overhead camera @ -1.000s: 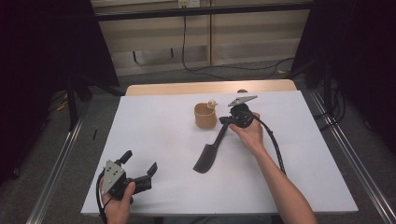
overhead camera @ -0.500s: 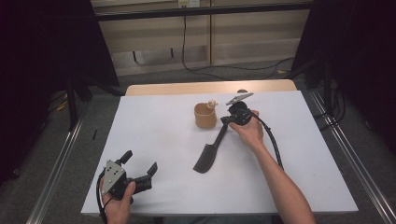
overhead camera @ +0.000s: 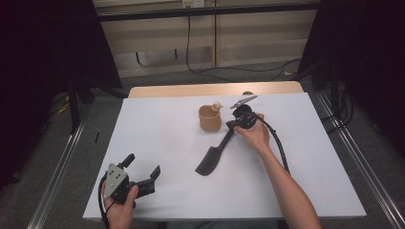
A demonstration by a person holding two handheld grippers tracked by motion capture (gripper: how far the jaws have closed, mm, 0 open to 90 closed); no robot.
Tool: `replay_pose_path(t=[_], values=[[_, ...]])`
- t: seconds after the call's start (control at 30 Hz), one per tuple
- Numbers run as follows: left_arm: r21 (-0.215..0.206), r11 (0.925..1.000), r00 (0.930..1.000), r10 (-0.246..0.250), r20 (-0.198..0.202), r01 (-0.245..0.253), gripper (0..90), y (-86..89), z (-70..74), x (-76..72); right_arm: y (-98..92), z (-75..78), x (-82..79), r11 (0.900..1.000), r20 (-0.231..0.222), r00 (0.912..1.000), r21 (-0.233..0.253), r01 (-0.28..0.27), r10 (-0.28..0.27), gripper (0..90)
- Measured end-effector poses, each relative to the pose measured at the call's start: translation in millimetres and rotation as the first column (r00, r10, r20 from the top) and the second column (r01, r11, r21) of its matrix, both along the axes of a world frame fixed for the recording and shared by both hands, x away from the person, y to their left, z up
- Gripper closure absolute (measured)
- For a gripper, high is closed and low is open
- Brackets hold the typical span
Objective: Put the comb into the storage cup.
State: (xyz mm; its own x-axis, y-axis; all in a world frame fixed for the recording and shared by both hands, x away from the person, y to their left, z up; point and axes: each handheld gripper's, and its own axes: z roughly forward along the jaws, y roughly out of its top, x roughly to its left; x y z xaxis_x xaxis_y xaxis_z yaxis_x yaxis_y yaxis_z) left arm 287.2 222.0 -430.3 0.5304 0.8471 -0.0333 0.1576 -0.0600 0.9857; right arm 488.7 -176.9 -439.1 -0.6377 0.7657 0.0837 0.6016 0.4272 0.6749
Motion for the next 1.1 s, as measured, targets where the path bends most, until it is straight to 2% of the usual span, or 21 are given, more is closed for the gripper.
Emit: replay_pose_path(t=[0.17,0.27,0.53,0.6,0.67,1.1], values=[[0.001,1.0,1.0,-0.001,0.003,0.001,1.9,0.2,0.4,-0.4,-1.7,-2.2,-0.6,1.0,-0.008,1.0,-0.011,-0.001,0.001,90.0],[-0.004,1.0,1.0,0.001,0.003,-0.001,1.9,1.1,0.9,-0.2,-3.6,-3.2,-1.3,1.0,-0.011,0.9999,0.004,0.007,-0.007,90.0],[0.0,1.0,1.0,0.002,0.003,-0.002,1.9,1.3,0.8,-0.4,-6.7,-3.6,-3.3,1.0,-0.008,1.0,0.003,0.005,-0.005,90.0],[-0.001,1.0,1.0,0.001,0.002,-0.001,1.9,0.7,0.5,-0.4,-9.4,-4.0,-4.3,1.0,0.002,0.9996,0.007,0.028,-0.028,90.0],[-0.001,1.0,1.0,-0.001,0.002,0.001,1.9,0.3,0.5,-0.5,-11.5,-4.8,-5.1,0.999,-0.006,0.9996,0.013,0.029,-0.029,90.0],[-0.005,1.0,1.0,0.001,0.006,-0.001,1.9,0.4,0.9,-0.4,-19.8,-10.0,-13.6,1.0,-0.016,0.9995,-0.009,0.026,-0.026,90.0]])
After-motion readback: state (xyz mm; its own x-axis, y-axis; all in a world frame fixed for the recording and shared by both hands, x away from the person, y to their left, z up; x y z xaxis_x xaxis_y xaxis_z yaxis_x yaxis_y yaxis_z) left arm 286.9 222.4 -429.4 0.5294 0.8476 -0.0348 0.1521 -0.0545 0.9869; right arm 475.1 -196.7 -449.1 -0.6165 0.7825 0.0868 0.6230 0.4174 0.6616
